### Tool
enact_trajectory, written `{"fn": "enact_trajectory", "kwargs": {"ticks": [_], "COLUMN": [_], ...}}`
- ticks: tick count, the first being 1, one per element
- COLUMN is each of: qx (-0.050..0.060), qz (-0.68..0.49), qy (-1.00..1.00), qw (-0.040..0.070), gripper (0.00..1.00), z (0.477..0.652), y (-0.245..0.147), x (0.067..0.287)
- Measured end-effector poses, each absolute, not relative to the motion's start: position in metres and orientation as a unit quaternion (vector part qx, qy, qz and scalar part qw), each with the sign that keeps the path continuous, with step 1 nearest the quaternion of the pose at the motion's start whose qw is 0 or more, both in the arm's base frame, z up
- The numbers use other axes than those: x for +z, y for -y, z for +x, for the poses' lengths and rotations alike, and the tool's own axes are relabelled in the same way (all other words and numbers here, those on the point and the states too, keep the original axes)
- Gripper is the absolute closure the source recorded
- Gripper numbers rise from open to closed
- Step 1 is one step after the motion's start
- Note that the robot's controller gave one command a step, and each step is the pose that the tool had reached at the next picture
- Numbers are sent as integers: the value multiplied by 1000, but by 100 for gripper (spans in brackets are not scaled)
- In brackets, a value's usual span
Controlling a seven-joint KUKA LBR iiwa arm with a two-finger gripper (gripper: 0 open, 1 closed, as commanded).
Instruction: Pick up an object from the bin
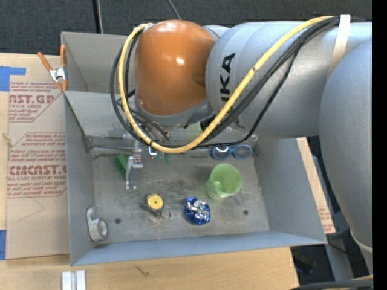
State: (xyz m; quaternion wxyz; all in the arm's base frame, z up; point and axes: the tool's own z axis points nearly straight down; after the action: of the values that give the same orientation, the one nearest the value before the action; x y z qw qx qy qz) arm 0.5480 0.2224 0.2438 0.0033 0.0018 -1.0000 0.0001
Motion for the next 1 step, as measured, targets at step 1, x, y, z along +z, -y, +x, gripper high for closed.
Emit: {"fn": "enact_trajectory", "kwargs": {"ticks": [1], "qx": [2], "qz": [-54], "qy": [999], "qw": [4], "gripper": [0], "z": [546], "y": [-147], "x": [130]}}
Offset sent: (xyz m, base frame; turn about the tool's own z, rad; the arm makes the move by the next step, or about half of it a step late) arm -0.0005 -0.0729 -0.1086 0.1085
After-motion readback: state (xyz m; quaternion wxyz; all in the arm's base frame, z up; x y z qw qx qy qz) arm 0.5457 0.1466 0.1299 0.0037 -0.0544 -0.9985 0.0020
